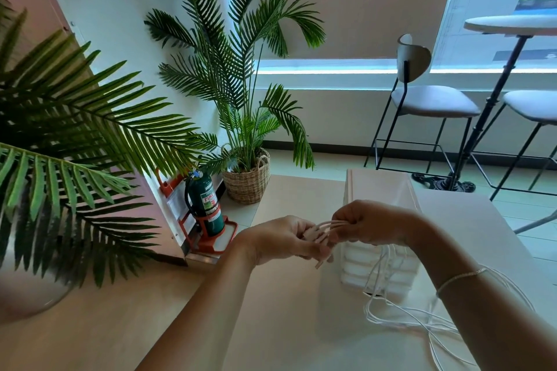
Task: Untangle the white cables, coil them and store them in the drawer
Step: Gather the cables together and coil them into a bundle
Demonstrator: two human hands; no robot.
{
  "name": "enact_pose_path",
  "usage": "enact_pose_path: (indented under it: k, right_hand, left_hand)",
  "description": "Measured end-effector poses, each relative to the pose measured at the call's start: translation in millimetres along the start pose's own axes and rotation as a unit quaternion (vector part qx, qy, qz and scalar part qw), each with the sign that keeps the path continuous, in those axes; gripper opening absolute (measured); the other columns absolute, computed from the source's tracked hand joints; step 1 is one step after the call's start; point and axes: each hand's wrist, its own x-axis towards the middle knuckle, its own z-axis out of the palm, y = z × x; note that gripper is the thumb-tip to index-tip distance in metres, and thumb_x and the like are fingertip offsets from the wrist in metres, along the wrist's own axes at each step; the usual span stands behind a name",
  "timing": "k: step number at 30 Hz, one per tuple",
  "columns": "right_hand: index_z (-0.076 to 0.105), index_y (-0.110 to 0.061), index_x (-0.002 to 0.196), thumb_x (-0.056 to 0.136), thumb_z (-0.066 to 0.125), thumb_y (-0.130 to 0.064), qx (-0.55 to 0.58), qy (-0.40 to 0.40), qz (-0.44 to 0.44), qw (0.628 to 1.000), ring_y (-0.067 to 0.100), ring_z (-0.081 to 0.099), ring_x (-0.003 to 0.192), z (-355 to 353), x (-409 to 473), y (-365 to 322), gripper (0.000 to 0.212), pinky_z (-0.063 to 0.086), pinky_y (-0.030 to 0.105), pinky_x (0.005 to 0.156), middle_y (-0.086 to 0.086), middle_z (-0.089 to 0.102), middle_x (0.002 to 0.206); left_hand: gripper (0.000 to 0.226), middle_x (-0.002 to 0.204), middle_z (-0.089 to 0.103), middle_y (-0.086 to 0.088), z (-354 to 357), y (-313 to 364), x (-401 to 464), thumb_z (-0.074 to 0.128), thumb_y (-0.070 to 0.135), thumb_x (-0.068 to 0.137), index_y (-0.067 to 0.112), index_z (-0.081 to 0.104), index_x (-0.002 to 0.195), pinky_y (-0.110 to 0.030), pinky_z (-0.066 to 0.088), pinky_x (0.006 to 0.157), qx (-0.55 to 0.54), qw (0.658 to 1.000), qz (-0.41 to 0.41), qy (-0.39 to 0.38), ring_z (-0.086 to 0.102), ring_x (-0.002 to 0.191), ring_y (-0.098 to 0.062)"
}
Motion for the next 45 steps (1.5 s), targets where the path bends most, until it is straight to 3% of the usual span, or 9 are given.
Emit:
enact_pose_path:
  k: [5,9,15,30,35,38,41,43,45]
  right_hand:
    - [0.066,-0.015,0.094,0.090,0.056,-0.026,-0.095,-0.012,-0.005,0.995,0.011,0.051,0.072,2.5,6.9,-15.3,0.015,0.040,0.023,0.063,-0.005,0.060,0.078]
    - [0.068,-0.014,0.102,0.093,0.051,-0.026,-0.106,-0.023,-0.004,0.994,0.015,0.060,0.083,2.4,7.7,-21.1,0.022,0.049,0.030,0.082,0.002,0.069,0.094]
    - [0.063,-0.011,0.085,0.092,0.051,-0.017,-0.005,-0.045,0.037,0.998,0.009,0.043,0.046,-6.7,3.4,-13.3,0.016,0.037,0.018,0.045,0.000,0.059,0.063]
    - [0.053,-0.015,0.075,0.094,0.049,-0.013,-0.010,0.054,0.165,0.985,0.009,0.052,0.052,-50.3,-45.9,98.9,0.020,0.041,0.019,0.053,-0.001,0.064,0.063]
    - [0.056,-0.028,0.080,0.083,0.062,-0.015,-0.072,-0.060,0.281,0.955,0.005,0.059,0.072,-34.3,-59.5,144.5,0.015,0.042,0.015,0.061,0.001,0.070,0.095]
    - [0.054,-0.037,0.100,0.059,0.082,-0.031,0.072,0.018,0.177,0.981,0.011,0.052,0.108,-33.7,-55.9,110.5,0.050,0.041,0.021,0.088,-0.004,0.057,0.121]
    - [0.048,-0.040,0.114,0.062,0.075,-0.057,0.161,0.122,-0.028,0.979,0.007,0.047,0.118,-24.2,-36.3,44.1,0.061,0.035,0.027,0.104,-0.010,0.052,0.125]
    - [0.054,-0.025,0.115,0.079,0.055,-0.059,0.191,0.076,-0.078,0.976,0.013,0.058,0.104,-12.0,-18.9,12.3,0.050,0.045,0.028,0.096,0.001,0.062,0.111]
    - [0.058,-0.008,0.104,0.081,0.033,-0.054,0.220,0.033,-0.064,0.973,0.018,0.059,0.067,-2.7,-9.8,1.0,0.057,0.050,0.024,0.065,0.007,0.061,0.076]
  left_hand:
    - [0.014,0.086,0.069,0.000,2.8,14.8,12.2,0.061,0.009,0.087,0.018,0.057,0.098,-0.021,0.046,0.089,0.014,0.999,-0.021,-0.039,0.066,0.085,-0.009]
    - [0.014,0.057,0.063,0.009,9.3,12.7,19.8,0.063,0.008,0.085,0.016,0.057,0.076,-0.021,0.049,0.067,0.068,0.997,-0.019,-0.024,0.060,0.059,-0.007]
    - [0.012,0.040,0.046,0.008,18.1,3.9,20.9,0.062,0.011,0.088,0.008,0.054,0.079,-0.019,0.039,0.044,0.066,0.998,-0.008,-0.003,0.041,0.038,-0.006]
    - [0.037,0.037,0.033,0.008,-21.9,2.5,-7.8,0.058,0.043,0.076,0.009,0.046,0.070,-0.015,0.036,0.039,-0.132,0.990,0.030,0.030,0.033,0.031,-0.004]
    - [0.030,0.037,0.032,0.007,-33.0,4.3,-10.0,0.049,0.037,0.084,0.011,0.046,0.070,-0.016,0.036,0.039,-0.180,0.983,0.034,0.034,0.033,0.031,-0.005]
    - [0.028,0.037,0.031,0.008,-24.4,11.0,-3.8,0.045,0.036,0.083,0.011,0.043,0.072,-0.016,0.035,0.039,-0.147,0.989,0.018,0.013,0.032,0.031,-0.005]
    - [0.028,0.039,0.031,0.008,-9.6,15.4,7.2,0.047,0.039,0.082,0.013,0.044,0.072,-0.017,0.034,0.040,-0.104,0.995,-0.001,-0.009,0.030,0.034,-0.006]
    - [0.028,0.041,0.032,0.008,-2.9,15.3,12.4,0.048,0.040,0.082,0.014,0.047,0.072,-0.019,0.035,0.041,-0.091,0.996,-0.011,-0.018,0.030,0.036,-0.007]
    - [0.029,0.041,0.032,0.009,-2.0,14.0,12.2,0.048,0.040,0.083,0.013,0.047,0.073,-0.019,0.034,0.042,-0.106,0.994,-0.006,-0.021,0.031,0.036,-0.007]
